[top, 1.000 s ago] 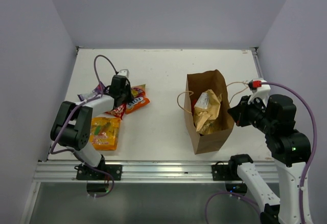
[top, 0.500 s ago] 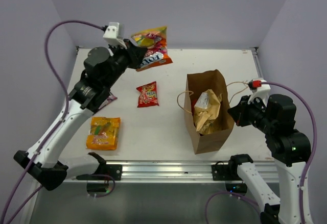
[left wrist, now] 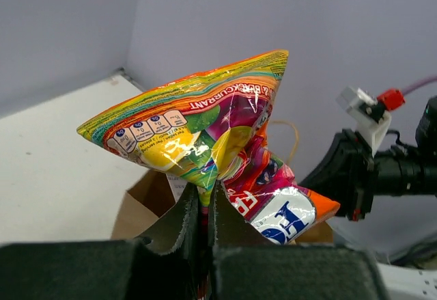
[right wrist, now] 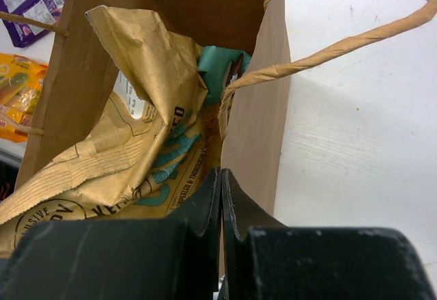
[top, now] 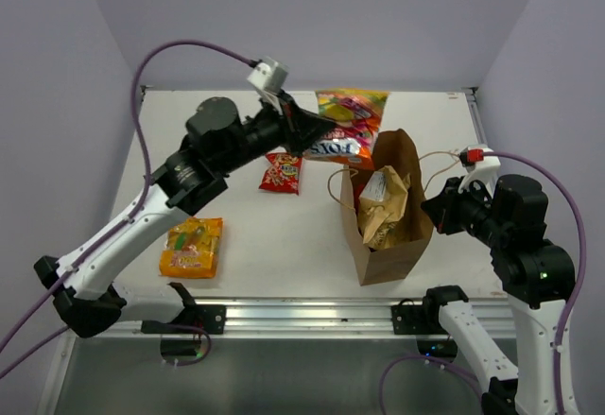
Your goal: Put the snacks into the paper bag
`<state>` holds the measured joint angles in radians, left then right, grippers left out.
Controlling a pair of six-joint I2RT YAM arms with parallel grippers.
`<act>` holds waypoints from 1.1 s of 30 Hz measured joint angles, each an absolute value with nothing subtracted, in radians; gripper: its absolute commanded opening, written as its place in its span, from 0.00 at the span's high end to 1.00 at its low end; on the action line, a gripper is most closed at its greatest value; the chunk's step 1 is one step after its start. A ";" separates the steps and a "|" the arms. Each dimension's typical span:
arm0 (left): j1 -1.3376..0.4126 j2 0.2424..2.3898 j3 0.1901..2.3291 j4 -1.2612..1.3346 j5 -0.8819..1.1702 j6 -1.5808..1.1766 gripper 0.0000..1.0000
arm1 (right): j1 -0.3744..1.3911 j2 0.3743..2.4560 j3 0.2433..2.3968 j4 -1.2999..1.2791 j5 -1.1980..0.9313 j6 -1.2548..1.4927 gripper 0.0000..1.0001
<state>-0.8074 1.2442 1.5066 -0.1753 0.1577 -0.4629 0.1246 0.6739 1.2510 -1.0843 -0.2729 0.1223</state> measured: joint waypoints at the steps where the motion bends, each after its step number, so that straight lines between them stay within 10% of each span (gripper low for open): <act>1: -0.841 1.271 1.505 -0.181 0.163 -0.462 1.00 | 0.125 0.674 1.251 -1.084 -0.273 0.122 1.00; 33: -1.172 1.531 1.618 -0.126 0.072 -0.365 1.00 | 0.129 0.652 1.251 -1.100 -0.244 0.136 1.00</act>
